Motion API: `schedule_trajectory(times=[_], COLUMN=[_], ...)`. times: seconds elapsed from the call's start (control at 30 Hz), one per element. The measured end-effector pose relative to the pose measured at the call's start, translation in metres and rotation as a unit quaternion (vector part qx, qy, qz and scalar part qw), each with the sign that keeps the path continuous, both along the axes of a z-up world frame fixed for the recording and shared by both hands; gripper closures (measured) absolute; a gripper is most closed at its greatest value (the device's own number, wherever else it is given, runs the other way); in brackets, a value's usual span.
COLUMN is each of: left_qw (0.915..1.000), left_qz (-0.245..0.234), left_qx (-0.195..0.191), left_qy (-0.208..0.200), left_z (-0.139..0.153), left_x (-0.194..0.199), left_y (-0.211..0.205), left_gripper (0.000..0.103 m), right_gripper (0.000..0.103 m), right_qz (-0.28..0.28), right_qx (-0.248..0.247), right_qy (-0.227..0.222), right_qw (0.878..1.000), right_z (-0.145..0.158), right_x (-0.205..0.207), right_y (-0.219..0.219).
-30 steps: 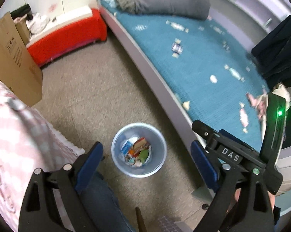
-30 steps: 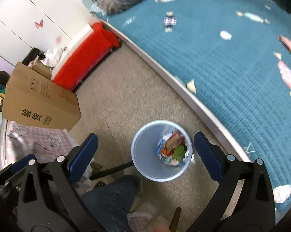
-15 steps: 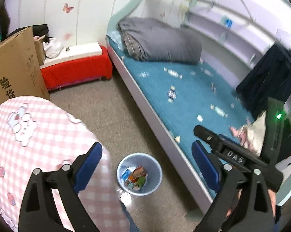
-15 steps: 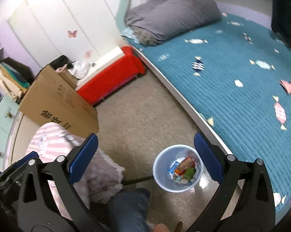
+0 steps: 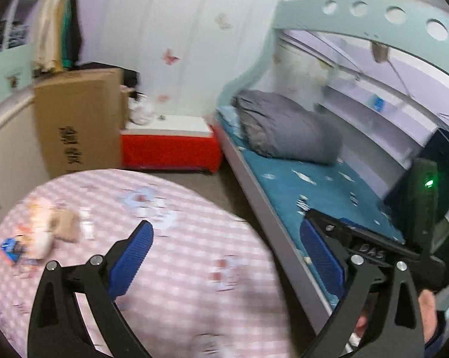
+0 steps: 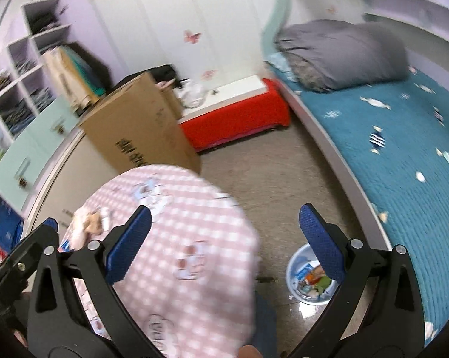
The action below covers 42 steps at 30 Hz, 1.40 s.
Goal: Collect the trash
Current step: 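Move both tools back over the table, then grasp the orange-white plastic bag with the left tool while the right tool grasps the white bottle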
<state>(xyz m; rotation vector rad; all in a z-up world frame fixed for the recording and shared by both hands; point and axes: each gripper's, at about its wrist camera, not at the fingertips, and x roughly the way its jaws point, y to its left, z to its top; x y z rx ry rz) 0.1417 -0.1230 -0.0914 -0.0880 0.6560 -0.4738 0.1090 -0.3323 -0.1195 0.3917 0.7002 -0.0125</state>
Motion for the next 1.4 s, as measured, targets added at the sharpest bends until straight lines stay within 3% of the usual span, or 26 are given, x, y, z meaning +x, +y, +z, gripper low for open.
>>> schedule_trajectory(times=[0.33,0.57,0.73,0.87,1.1,1.13,1.2,1.23,1.3,1.33,1.4], left_qw=[0.9906,0.9808,0.9775,0.9772,0.9757,0.9761,0.9783,0.9808,0.9842,0.9844,0.9845], left_qz=[0.132,0.191,0.201,0.193,0.185,0.181,0.163,0.149,0.123,0.120,0.120], left_qx=[0.036,0.024,0.035,0.066,0.095,0.097,0.099,0.091,0.082,0.085,0.093], left_qy=[-0.008,0.033,0.053,0.060,0.069,0.070,0.081,0.087,0.097,0.096,0.088], left_z=[-0.017,-0.055,-0.078,-0.092,-0.112,-0.112,-0.118,-0.120,-0.125,-0.126,-0.125], left_x=[0.016,0.046,0.073,0.099,0.130,0.133,0.141,0.143,0.147,0.148,0.145], left_y=[0.134,0.205,0.225,0.225,0.222,0.221,0.219,0.217,0.212,0.209,0.204], left_gripper=[0.006,0.006,0.006,0.006,0.008,0.011,0.035,0.038,0.055,0.055,0.059], right_gripper=[0.006,0.006,0.006,0.006,0.019,0.024,0.038,0.043,0.058,0.069,0.069], right_qz=[0.098,0.142,0.163,0.184,0.215,0.219,0.223,0.223,0.233,0.239,0.244], right_qx=[-0.028,-0.051,-0.066,-0.076,-0.084,-0.085,-0.083,-0.085,-0.104,-0.104,-0.098], right_qy=[0.015,0.040,0.061,0.077,0.094,0.099,0.108,0.105,0.095,0.093,0.092], right_qw=[0.995,0.988,0.983,0.977,0.968,0.967,0.965,0.965,0.962,0.961,0.960], right_z=[-0.004,-0.028,-0.052,-0.072,-0.096,-0.100,-0.109,-0.109,-0.110,-0.109,-0.108], right_x=[0.048,0.087,0.117,0.146,0.182,0.187,0.196,0.197,0.198,0.198,0.196], right_y=[0.110,0.166,0.192,0.215,0.245,0.249,0.255,0.257,0.264,0.266,0.265])
